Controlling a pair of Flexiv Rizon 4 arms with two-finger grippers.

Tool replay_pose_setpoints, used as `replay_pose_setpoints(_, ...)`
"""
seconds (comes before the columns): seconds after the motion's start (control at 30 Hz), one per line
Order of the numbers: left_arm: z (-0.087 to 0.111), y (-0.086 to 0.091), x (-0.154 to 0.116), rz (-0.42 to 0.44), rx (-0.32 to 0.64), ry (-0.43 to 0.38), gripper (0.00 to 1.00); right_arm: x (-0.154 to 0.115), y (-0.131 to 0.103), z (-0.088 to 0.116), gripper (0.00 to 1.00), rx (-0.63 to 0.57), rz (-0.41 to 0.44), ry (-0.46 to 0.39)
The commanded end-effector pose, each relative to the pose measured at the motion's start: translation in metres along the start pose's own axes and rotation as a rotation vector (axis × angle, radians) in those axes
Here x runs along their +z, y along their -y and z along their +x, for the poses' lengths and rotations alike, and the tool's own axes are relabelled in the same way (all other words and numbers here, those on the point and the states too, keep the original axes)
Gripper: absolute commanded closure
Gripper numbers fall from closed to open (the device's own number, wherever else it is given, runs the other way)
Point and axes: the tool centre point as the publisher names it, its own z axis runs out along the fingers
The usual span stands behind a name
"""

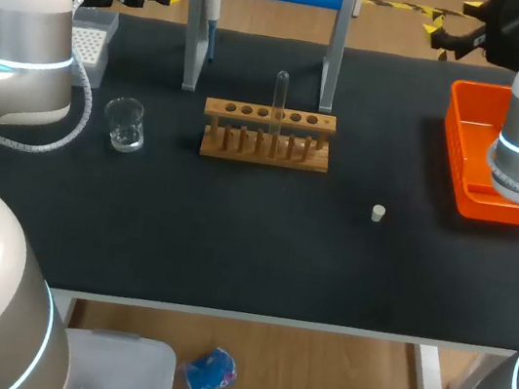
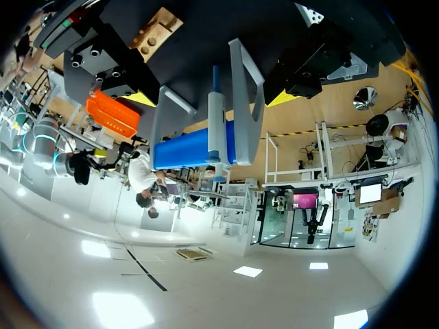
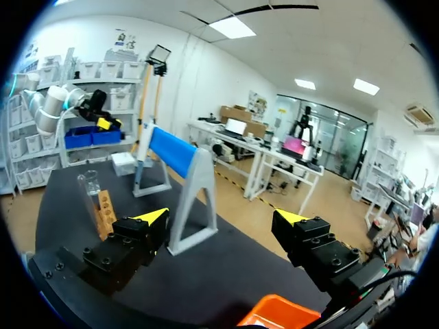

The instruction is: Invert the test tube, pick up the pipette, mount the tip to pipette, aspirate from beaker and dispense into the tube, eject the tip, return the pipette, and cap with the stopper.

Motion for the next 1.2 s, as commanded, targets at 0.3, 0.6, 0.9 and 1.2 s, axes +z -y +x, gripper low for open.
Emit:
replay_pose_setpoints(0.3,0.000,0.000,0.000,0.000,-0.001,-0.001,0.00,0.009,0.012,0.097,0.00,0.024,-0.197,-0.390)
replay_pose_setpoints(0.6,0.000,0.000,0.000,0.000,-0.001,-0.001,0.00,0.011,0.017,0.160,0.00,-0.034,-0.237,-0.585)
replay_pose_setpoints(0.9,0.032,0.000,-0.010,0.003,0.084,-0.061,0.00,0.011,0.017,0.160,0.00,-0.034,-0.237,-0.585)
replay_pose_setpoints(1.2,0.114,-0.056,-0.043,-0.064,0.238,-0.352,0.00,0.011,0.017,0.160,0.00,-0.034,-0.237,-0.585)
